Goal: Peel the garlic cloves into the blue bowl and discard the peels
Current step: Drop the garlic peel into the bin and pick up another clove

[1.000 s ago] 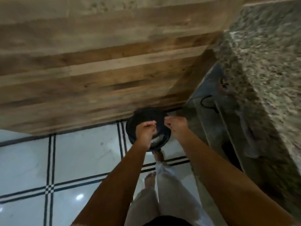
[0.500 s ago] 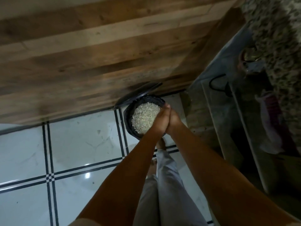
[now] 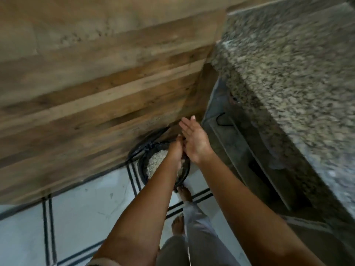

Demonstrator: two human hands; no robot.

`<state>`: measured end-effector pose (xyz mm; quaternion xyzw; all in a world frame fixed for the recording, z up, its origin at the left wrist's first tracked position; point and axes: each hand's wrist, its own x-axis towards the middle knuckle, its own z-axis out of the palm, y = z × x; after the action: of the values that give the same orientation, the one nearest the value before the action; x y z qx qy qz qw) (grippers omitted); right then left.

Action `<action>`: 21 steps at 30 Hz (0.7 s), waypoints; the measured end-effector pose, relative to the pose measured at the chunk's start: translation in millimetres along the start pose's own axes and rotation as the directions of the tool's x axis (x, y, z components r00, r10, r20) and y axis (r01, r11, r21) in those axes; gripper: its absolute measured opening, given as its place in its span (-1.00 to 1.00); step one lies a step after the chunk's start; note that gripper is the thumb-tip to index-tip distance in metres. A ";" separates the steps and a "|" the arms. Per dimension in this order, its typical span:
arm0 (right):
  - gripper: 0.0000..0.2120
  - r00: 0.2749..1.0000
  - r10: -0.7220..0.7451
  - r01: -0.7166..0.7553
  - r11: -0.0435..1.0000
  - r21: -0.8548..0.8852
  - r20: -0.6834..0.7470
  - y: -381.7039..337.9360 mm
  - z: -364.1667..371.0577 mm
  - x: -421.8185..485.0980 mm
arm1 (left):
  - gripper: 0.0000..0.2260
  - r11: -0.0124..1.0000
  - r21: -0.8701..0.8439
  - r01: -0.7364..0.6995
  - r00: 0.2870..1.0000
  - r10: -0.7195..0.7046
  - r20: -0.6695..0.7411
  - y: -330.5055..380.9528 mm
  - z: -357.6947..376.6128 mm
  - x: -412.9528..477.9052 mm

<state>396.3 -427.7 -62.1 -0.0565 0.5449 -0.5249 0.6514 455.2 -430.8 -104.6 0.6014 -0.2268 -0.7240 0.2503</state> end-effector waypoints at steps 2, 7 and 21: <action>-0.62 0.985 -0.152 0.153 0.988 0.003 -0.086 -25.8 -20.4 -25.2 | -0.69 0.996 0.005 -0.085 0.996 0.085 -0.011 12.2 26.5 -17.0; -0.84 0.868 -0.350 0.403 0.911 0.089 -0.351 -79.3 -111.5 -105.4 | -0.88 0.982 -0.073 -0.173 0.954 0.185 0.237 28.1 129.7 -86.3; -0.90 0.393 -0.385 0.735 0.677 0.034 -0.835 -83.1 -388.2 -354.9 | -0.83 0.894 0.330 -0.304 0.609 -0.085 0.789 -168.5 362.6 -282.3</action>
<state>97.4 -6.5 67.3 0.1236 0.5934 -0.7857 0.1234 125.9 -111.6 66.2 0.2468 -0.5052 -0.8264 0.0305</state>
